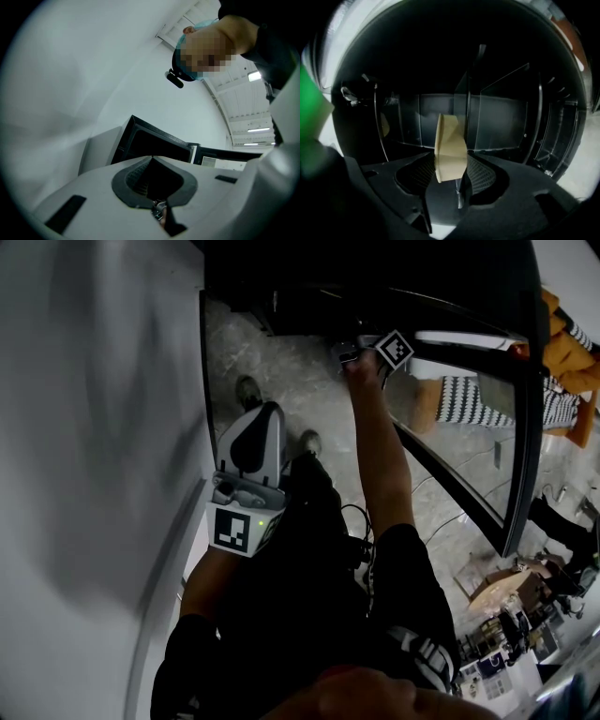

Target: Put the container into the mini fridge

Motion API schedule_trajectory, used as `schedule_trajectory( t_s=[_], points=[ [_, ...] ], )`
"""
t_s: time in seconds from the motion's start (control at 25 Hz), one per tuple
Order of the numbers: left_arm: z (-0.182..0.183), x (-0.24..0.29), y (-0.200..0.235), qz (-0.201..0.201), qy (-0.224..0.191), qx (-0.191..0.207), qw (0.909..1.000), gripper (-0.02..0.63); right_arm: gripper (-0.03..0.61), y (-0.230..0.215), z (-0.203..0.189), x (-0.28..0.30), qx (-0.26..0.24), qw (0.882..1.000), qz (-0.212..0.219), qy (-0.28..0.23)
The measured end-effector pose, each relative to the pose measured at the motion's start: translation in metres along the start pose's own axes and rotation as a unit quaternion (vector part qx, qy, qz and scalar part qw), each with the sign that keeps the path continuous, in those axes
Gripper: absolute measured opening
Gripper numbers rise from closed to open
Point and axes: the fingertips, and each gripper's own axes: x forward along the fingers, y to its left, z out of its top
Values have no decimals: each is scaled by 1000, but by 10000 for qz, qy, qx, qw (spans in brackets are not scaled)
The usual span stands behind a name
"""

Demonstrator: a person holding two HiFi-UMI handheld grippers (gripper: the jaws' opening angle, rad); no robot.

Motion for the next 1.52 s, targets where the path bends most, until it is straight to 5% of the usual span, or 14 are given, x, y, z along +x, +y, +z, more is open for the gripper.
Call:
schedule_trajectory(
  t_s=[0.8,1.04,1.24,1.52],
  points=[
    [13,7,4,134,-218,7,9997,5,239,6,17,5,71,9993,-27,-365],
    [12,7,3,118,-225,-63,9997,5,278,4,23,-3,-918,9944,-442,-288],
    [13,8,3,122,-281,-102,9995,5,288,11,17,-10,-2515,9642,-844,13],
    [11,8,1,57,-243,-78,9997,5,282,20,1,-14,-4769,8657,-1454,453]
  ],
)
